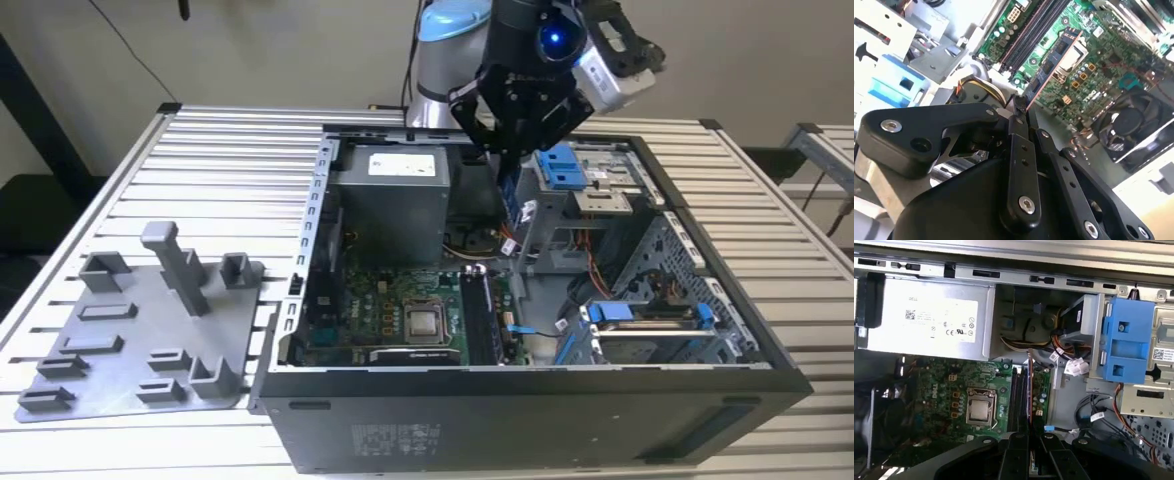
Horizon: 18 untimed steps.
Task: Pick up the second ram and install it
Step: 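Insert the second ram into the second slot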
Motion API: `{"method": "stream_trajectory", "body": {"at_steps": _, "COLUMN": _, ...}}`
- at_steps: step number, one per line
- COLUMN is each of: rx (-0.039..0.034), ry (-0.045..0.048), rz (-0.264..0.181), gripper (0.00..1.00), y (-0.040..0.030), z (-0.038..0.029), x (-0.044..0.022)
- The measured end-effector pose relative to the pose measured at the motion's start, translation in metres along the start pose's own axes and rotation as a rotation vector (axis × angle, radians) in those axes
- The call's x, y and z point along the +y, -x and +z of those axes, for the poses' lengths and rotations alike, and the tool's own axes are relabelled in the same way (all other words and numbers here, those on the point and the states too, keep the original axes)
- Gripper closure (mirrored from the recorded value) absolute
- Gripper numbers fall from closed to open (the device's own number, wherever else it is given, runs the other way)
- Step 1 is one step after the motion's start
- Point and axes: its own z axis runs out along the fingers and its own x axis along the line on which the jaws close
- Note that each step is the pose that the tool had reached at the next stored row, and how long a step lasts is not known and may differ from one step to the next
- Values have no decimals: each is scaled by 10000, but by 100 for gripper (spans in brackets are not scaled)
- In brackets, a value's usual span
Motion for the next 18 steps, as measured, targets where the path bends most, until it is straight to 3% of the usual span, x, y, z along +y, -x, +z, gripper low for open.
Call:
{"method": "stream_trajectory", "body": {"at_steps": 8, "rx": -11, "ry": -9, "rz": 1019, "gripper": 86, "y": -1, "z": 50, "x": -3}}
{"method": "stream_trajectory", "body": {"at_steps": 18, "rx": -25, "ry": -62, "rz": 1092, "gripper": 86, "y": -2, "z": 224, "x": -11}}
